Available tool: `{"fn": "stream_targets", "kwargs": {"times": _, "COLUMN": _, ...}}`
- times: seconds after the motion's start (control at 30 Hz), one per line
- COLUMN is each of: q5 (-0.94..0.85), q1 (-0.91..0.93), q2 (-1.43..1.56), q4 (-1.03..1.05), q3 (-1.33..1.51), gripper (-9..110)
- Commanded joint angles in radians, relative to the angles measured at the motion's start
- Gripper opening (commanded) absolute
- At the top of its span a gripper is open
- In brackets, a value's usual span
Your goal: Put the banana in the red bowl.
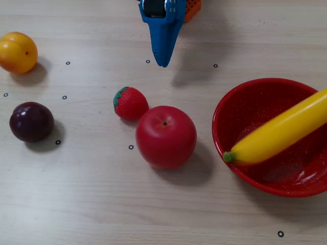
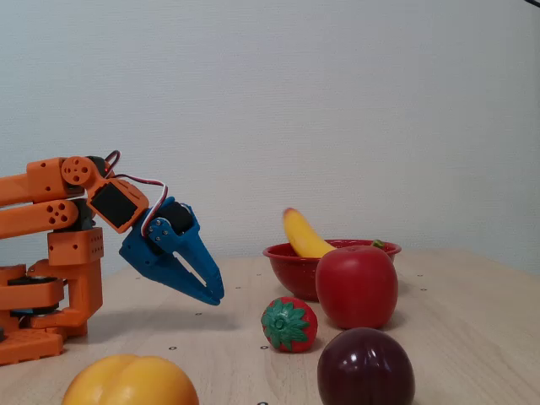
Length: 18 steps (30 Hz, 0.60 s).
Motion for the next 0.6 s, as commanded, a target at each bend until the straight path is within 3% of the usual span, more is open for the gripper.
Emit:
{"fn": "stream_targets", "kwargs": {"times": 0.0, "q5": -0.028, "q1": -0.006, "q2": 0.009, "q4": -0.037, "q3": -0.049, "gripper": 0}}
{"fn": "stream_targets", "kwargs": {"times": 0.37, "q5": -0.038, "q1": -0.003, "q2": 0.009, "q4": -0.037, "q3": -0.049, "gripper": 5}}
{"fn": "stream_targets", "kwargs": {"times": 0.57, "q5": -0.032, "q1": 0.0, "q2": 0.009, "q4": -0.037, "q3": -0.049, "gripper": 0}}
